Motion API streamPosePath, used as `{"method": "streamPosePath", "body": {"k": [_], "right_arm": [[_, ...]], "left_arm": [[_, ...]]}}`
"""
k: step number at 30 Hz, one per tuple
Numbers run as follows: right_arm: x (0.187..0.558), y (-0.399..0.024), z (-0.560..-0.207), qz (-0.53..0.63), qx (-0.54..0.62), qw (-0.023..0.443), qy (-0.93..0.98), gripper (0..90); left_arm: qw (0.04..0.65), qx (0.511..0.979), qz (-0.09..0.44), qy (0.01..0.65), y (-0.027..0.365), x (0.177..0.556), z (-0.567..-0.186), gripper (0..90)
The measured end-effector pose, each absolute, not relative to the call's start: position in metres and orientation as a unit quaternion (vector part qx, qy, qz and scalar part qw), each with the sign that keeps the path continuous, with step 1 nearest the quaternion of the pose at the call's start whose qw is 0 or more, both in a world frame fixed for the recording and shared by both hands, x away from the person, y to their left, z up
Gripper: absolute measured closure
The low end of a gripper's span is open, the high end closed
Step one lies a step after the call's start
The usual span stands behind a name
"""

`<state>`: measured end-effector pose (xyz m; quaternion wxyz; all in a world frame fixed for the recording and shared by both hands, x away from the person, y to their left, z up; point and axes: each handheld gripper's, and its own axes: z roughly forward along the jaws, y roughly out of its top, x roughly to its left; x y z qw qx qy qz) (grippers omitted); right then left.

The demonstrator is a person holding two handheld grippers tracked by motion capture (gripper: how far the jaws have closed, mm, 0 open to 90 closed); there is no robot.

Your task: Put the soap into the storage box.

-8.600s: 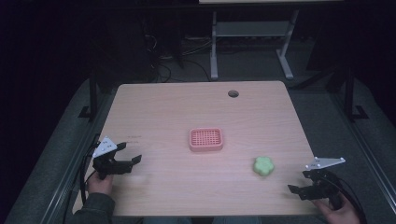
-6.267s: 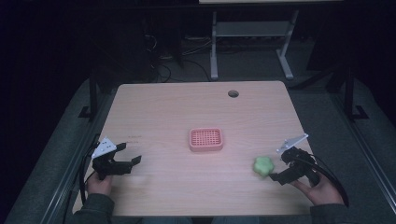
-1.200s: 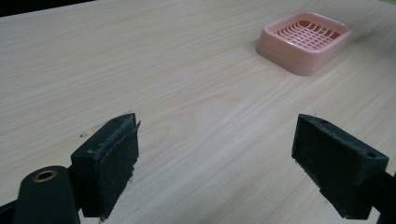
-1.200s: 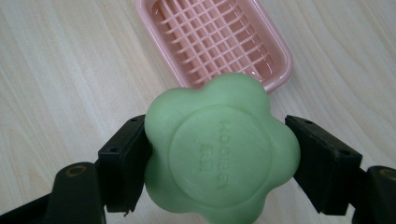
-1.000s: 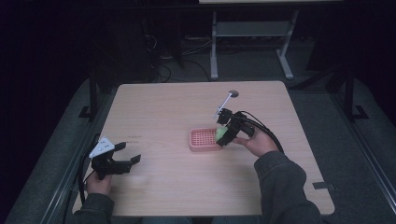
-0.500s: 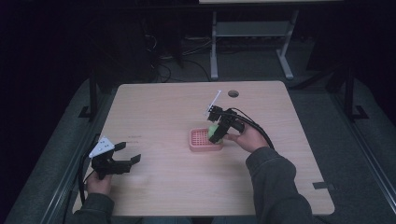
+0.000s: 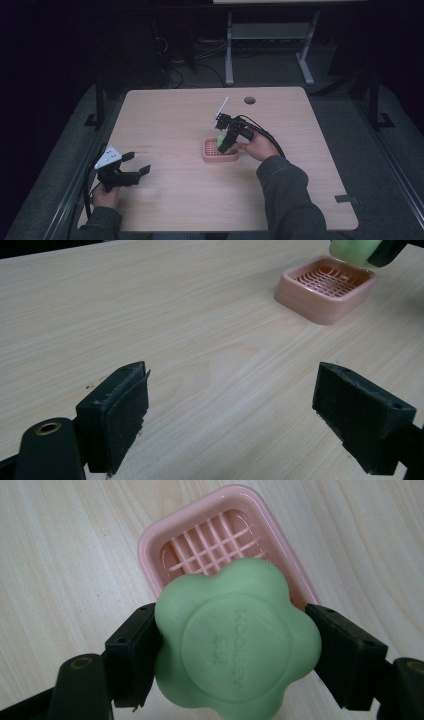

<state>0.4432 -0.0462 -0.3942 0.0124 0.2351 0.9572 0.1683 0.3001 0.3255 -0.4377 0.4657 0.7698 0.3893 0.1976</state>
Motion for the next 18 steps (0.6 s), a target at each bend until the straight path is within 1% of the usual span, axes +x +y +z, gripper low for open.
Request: {"method": "streamPosePath", "body": {"k": [18], "right_arm": [[0.452, -0.035, -0.389, 0.167, 0.229, 0.016, 0.959, 25.7]], "left_arm": [[0.468, 0.769, 0.198, 0.388, 0.327, 0.300, -0.437, 14.4]]}}
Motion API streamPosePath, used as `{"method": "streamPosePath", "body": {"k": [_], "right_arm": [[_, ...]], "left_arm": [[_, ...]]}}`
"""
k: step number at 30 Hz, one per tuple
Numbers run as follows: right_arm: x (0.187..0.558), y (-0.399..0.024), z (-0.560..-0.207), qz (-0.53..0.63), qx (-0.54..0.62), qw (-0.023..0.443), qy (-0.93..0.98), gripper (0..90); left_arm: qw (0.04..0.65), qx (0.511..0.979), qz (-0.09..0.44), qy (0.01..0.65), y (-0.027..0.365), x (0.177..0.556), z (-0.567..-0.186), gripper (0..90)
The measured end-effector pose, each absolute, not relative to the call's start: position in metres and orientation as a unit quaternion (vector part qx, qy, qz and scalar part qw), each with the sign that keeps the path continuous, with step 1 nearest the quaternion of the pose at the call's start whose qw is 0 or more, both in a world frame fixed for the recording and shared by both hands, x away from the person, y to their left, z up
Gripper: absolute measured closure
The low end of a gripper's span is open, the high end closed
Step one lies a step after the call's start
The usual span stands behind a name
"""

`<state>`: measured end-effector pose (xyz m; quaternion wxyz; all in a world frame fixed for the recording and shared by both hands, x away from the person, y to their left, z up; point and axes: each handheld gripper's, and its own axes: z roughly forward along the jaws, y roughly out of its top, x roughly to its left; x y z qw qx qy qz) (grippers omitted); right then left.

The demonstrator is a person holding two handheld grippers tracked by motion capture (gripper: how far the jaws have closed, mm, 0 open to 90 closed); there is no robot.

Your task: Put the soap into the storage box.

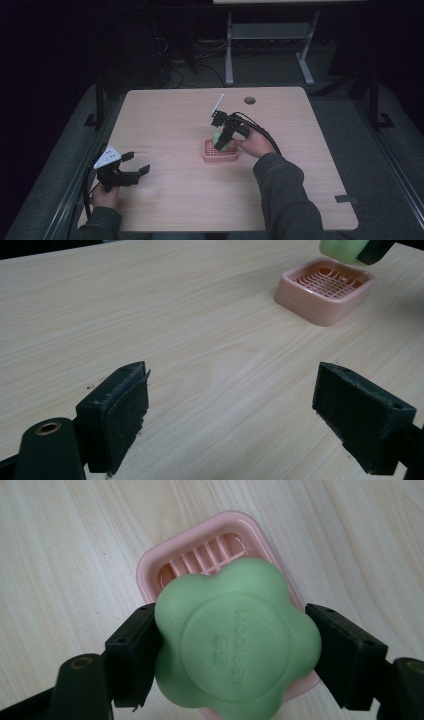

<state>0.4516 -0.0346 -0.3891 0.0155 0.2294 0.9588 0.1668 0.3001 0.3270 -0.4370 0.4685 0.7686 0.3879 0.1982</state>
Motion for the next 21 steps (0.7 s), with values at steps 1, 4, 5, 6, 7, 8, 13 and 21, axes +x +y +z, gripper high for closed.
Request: {"method": "streamPosePath", "body": {"k": [1, 4, 5, 6, 7, 8, 13, 21], "right_arm": [[0.452, -0.033, -0.390, 0.168, 0.229, 0.015, 0.959, 25.7], [0.453, -0.032, -0.391, 0.166, 0.231, 0.014, 0.959, 25.7], [0.453, -0.031, -0.392, 0.165, 0.230, 0.014, 0.959, 25.7], [0.454, -0.031, -0.393, 0.163, 0.228, 0.017, 0.960, 25.7], [0.454, -0.030, -0.394, 0.161, 0.229, 0.017, 0.960, 25.7], [0.454, -0.030, -0.395, 0.159, 0.230, 0.016, 0.960, 25.7], [0.455, -0.029, -0.398, 0.153, 0.229, 0.019, 0.961, 25.7], [0.456, -0.028, -0.406, 0.143, 0.232, 0.018, 0.962, 25.7]], "left_arm": [[0.469, 0.768, 0.198, 0.388, 0.327, 0.300, -0.437, 14.4], [0.468, 0.769, 0.197, 0.388, 0.327, 0.300, -0.437, 14.4], [0.468, 0.769, 0.197, 0.389, 0.327, 0.300, -0.437, 14.4], [0.469, 0.768, 0.198, 0.389, 0.327, 0.300, -0.437, 14.4], [0.469, 0.768, 0.198, 0.388, 0.327, 0.300, -0.437, 14.4], [0.469, 0.768, 0.198, 0.388, 0.328, 0.301, -0.437, 14.4], [0.469, 0.769, 0.196, 0.388, 0.328, 0.301, -0.437, 14.4], [0.470, 0.767, 0.197, 0.389, 0.327, 0.300, -0.437, 14.4]]}}
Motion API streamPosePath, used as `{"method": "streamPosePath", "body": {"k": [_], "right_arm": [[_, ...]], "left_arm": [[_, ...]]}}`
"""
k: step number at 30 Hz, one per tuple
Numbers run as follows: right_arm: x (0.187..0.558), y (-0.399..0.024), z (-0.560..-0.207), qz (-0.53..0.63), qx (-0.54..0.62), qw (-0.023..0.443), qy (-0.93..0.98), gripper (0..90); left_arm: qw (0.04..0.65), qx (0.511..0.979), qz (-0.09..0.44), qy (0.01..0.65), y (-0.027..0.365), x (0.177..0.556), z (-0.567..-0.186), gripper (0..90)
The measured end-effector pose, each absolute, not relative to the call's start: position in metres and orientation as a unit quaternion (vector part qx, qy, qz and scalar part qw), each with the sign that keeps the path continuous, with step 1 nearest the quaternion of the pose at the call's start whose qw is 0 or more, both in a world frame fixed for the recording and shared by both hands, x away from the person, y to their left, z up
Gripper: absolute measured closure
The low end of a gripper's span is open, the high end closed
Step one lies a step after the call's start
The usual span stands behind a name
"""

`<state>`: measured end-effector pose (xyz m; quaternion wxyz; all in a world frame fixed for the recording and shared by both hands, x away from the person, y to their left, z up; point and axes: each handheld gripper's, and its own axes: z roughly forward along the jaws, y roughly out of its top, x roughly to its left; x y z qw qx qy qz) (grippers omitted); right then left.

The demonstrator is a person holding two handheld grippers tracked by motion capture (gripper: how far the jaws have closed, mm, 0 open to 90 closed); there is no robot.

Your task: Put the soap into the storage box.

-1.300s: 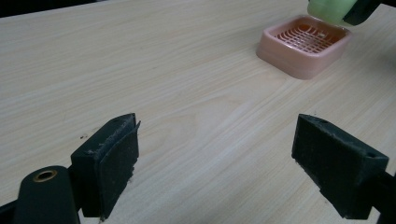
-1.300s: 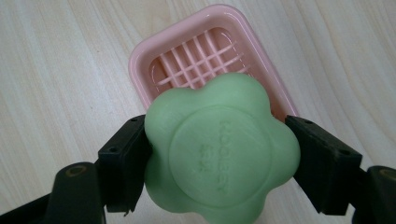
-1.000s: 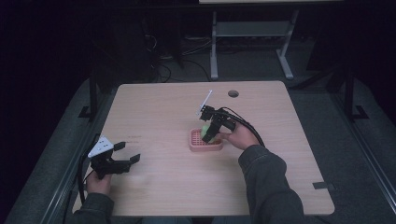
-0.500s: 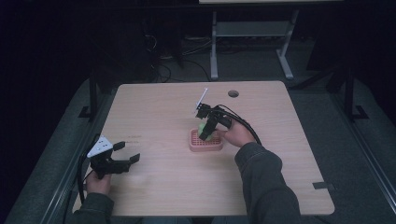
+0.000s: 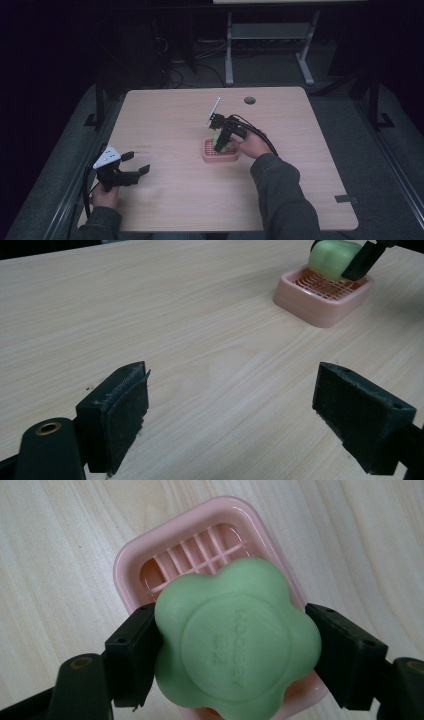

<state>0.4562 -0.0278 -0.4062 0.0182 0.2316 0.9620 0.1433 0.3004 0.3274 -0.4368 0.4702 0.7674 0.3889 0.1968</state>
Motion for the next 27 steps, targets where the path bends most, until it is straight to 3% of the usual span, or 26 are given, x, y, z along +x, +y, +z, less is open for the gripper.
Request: {"method": "streamPosePath", "body": {"k": [27], "right_arm": [[0.455, -0.020, -0.418, 0.126, 0.224, 0.027, 0.966, 25.6]], "left_arm": [[0.472, 0.766, 0.197, 0.389, 0.328, 0.300, -0.436, 14.4]]}}
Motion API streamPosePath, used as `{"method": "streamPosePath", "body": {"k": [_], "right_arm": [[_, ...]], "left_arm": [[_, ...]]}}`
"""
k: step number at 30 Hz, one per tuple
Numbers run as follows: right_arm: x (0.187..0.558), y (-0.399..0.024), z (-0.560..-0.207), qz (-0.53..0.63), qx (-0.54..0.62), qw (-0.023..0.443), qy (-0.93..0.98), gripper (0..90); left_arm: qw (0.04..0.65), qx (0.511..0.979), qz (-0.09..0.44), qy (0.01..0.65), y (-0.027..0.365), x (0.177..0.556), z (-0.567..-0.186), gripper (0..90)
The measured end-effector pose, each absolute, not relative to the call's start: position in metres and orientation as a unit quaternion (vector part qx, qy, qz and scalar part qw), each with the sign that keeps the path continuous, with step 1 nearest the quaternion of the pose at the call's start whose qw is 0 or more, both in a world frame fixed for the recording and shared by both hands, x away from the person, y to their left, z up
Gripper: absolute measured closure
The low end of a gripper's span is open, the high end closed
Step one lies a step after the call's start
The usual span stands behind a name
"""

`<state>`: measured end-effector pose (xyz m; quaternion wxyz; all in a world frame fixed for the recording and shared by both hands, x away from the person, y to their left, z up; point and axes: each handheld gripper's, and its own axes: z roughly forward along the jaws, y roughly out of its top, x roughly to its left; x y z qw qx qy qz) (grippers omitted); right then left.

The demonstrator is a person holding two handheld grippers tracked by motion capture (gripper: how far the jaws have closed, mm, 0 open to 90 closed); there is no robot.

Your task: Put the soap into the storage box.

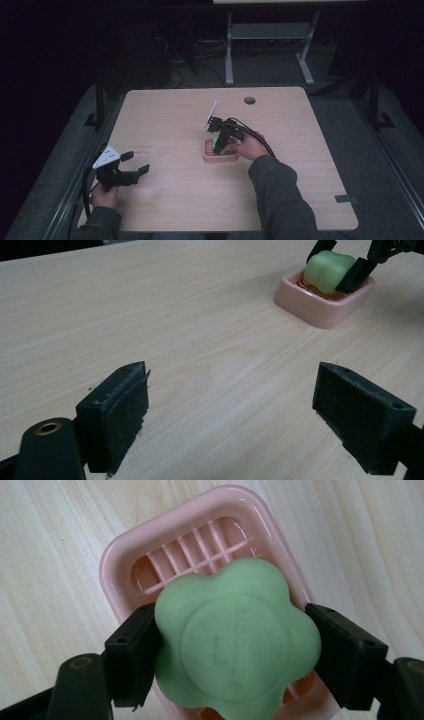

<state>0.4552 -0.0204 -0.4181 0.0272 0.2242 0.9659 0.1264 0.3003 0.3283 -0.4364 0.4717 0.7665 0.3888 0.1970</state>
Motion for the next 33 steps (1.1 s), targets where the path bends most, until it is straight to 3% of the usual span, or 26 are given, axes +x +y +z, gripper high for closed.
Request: {"method": "streamPosePath", "body": {"k": [33], "right_arm": [[0.4553, -0.0218, -0.4185, 0.131, 0.228, 0.024, 0.964, 22.4]], "left_arm": [[0.474, 0.765, 0.196, 0.389, 0.3273, 0.3009, -0.4362, 14.4]]}}
